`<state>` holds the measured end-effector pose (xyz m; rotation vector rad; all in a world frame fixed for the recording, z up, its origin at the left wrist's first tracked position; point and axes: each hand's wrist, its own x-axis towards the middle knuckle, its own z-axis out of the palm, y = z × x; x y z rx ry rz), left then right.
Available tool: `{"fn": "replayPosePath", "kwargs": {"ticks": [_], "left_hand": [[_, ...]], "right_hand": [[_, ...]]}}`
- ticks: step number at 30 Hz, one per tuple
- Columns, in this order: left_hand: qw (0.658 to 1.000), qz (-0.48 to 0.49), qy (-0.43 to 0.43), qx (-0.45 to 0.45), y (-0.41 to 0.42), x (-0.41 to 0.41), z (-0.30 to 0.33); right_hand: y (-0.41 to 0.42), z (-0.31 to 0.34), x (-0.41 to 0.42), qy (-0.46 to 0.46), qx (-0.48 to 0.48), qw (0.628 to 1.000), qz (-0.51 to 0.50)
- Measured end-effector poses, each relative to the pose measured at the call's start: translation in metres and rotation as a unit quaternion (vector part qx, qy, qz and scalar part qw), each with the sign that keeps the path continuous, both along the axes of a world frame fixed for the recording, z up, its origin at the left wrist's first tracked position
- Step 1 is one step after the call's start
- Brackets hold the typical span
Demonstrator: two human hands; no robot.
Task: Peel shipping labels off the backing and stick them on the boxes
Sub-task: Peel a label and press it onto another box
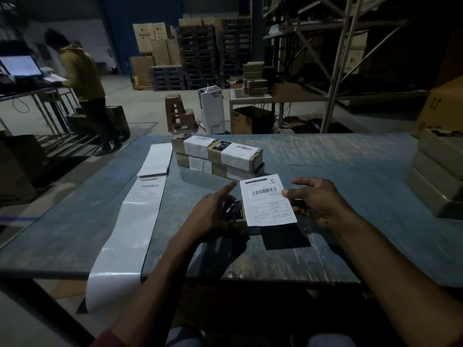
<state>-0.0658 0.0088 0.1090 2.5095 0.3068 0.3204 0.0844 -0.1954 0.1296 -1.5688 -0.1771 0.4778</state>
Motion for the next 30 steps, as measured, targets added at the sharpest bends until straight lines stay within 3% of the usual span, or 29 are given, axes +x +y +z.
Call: {"fn": "replayPosePath", "kwargs": {"ticks": [30], "left_hand": [[1.000,-0.013,-0.014,0.002,0.0044,0.0029,-0.0052]], "right_hand": [[0.0049,-0.0085,0.0033,-0.023,-0.072,0.997,0.000]]}}
